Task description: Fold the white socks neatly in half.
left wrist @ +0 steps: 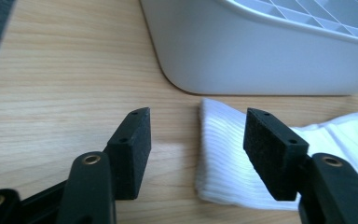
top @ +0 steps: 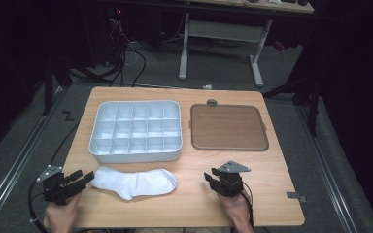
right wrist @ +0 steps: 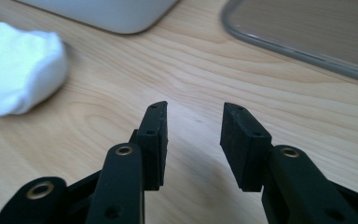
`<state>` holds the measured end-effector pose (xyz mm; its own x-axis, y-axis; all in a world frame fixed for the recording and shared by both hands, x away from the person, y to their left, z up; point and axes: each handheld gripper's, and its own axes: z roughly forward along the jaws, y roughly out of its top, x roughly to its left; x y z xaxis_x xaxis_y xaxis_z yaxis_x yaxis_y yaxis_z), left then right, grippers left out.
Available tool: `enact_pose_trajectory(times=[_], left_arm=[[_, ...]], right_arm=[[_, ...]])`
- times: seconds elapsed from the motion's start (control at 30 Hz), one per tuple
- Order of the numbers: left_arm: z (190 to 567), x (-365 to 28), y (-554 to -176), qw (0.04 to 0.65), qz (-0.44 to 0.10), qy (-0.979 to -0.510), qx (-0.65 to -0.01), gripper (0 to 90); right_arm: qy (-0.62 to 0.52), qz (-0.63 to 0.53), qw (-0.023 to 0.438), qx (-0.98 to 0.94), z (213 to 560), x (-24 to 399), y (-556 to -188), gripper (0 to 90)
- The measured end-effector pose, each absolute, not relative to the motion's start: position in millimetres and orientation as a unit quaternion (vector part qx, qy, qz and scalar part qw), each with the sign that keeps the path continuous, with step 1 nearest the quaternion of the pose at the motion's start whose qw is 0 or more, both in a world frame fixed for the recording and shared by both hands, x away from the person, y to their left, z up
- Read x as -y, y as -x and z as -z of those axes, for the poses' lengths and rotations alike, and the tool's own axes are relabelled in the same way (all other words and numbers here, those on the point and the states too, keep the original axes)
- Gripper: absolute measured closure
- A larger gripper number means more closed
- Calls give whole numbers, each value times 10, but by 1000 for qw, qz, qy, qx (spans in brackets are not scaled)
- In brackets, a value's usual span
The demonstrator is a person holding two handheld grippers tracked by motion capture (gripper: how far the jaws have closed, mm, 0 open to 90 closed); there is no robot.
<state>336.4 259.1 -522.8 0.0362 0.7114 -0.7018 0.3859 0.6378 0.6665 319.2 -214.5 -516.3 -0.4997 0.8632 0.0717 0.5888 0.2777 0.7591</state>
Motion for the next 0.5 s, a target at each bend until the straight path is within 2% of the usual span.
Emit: enact_pose_trajectory(times=[0.5], left_arm=[[5315, -2307, -3396, 574, -134, -443, -676, 486]], right_arm=[[-398, -416, 125, -808, 5154, 1509, -3121, 623]])
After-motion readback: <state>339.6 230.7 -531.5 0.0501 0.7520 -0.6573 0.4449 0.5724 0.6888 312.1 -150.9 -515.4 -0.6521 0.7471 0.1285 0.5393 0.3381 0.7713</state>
